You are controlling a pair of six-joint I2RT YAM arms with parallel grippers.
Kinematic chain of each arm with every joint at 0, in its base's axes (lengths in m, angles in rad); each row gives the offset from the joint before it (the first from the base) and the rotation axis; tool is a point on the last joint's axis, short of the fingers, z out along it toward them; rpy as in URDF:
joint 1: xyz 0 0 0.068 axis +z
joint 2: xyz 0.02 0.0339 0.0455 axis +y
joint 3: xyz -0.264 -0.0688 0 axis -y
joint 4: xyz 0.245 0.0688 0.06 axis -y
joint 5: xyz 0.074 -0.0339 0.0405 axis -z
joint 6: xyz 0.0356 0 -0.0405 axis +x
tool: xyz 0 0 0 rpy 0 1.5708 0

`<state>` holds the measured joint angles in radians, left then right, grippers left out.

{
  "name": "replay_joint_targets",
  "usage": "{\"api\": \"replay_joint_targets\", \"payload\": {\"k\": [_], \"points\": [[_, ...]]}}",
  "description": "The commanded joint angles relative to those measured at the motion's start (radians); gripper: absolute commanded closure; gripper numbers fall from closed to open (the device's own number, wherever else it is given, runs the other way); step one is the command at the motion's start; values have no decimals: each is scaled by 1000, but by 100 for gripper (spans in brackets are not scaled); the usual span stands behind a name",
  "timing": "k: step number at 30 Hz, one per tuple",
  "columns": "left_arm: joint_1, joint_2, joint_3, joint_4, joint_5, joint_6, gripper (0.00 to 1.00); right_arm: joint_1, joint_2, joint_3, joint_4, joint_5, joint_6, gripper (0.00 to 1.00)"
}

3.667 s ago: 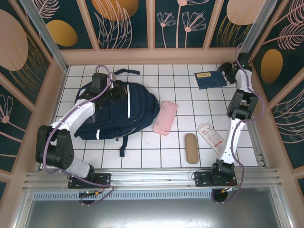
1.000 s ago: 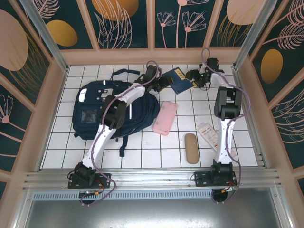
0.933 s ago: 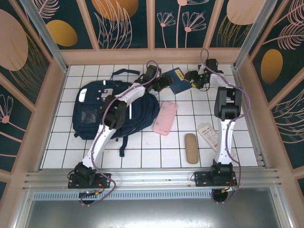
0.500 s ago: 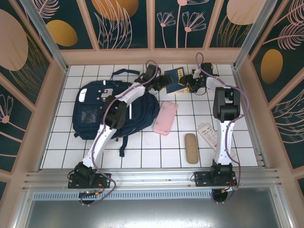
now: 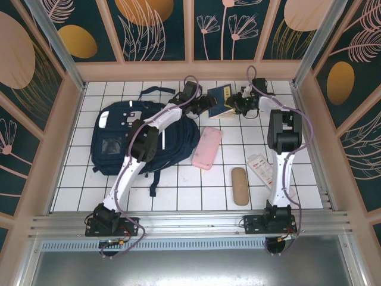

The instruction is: Pack the student bag

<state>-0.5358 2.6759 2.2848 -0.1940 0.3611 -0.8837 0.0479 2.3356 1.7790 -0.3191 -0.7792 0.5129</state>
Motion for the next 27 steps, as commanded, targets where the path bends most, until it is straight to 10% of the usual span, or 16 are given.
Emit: {"api": "replay_joint_targets", "payload": {"k": [1,8,16,27], "points": [[0,-146,-78,-62,-37,76,41,2,-118,-44,61,-11,50,74],[29,-413,-396,34,-22,70,37,-3,-247,-224,228,-83,204,76],[40,-562,-855,466,187,-249,35,2,-462,-494,432,-135,352,76],[-21,-650,-1094,774,195,-528,33,34,-729,-771,590,-93,509,76]]}}
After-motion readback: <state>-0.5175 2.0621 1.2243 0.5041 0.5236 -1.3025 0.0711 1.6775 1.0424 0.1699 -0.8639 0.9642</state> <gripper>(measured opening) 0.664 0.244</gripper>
